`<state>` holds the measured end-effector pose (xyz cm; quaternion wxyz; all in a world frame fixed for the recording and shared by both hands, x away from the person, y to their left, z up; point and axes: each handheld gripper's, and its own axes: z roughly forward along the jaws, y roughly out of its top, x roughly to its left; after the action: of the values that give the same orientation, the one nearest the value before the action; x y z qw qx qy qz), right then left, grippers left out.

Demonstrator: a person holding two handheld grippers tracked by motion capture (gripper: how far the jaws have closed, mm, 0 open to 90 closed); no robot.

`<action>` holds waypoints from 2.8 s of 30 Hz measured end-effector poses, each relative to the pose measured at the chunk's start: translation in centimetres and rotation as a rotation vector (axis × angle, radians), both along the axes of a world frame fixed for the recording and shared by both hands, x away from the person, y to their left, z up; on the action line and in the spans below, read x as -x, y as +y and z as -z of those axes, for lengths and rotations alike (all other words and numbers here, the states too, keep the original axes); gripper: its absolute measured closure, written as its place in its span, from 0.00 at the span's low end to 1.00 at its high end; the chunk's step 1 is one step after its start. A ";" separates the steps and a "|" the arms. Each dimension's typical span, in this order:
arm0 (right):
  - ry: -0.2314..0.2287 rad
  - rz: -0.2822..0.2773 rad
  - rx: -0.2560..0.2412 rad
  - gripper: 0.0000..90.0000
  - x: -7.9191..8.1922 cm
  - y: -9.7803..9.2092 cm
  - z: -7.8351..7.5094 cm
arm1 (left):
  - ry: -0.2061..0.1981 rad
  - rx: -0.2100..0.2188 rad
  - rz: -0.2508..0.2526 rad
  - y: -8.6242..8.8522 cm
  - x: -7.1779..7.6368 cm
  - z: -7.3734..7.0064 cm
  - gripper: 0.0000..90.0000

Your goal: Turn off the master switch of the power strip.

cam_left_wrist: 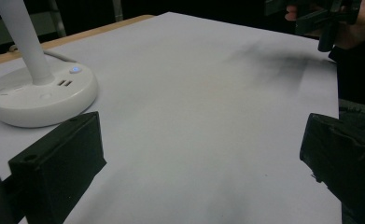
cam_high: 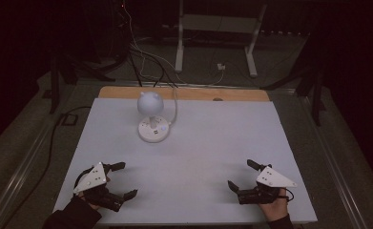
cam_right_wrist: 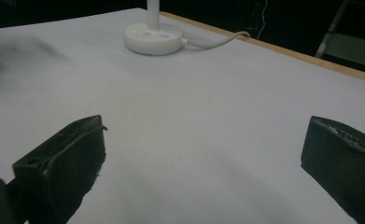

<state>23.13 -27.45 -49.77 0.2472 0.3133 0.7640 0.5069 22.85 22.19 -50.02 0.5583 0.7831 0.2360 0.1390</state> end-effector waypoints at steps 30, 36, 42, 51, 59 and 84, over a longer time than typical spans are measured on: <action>-0.017 0.011 -0.014 0.00 0.2 0.0 -0.2 | 0.002 -0.011 -0.058 -0.6 -0.9 -1.8 0.00; -0.017 0.012 -0.015 0.00 0.2 0.1 -0.2 | -0.006 -0.004 -0.077 -0.9 -1.5 -2.7 0.00; -0.016 0.011 -0.016 0.00 0.2 0.0 -0.2 | -0.015 0.003 -0.096 -1.3 -2.3 -3.5 0.00; -0.020 0.006 -0.026 0.00 0.3 0.0 -0.3 | -0.012 -0.007 -0.120 -2.2 -3.5 -4.4 0.00; -0.020 0.005 -0.024 0.00 0.2 0.1 -0.3 | -0.017 -0.018 -0.126 -3.0 -4.3 -5.0 0.00; -0.013 0.002 -0.038 0.00 0.3 0.0 -0.3 | 0.003 -0.019 -0.149 -5.6 -7.4 -5.4 0.00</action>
<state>22.85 -27.41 -49.45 0.2468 0.3154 0.7523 0.5231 30.24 16.59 -44.64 0.5388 0.7688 0.2929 0.1812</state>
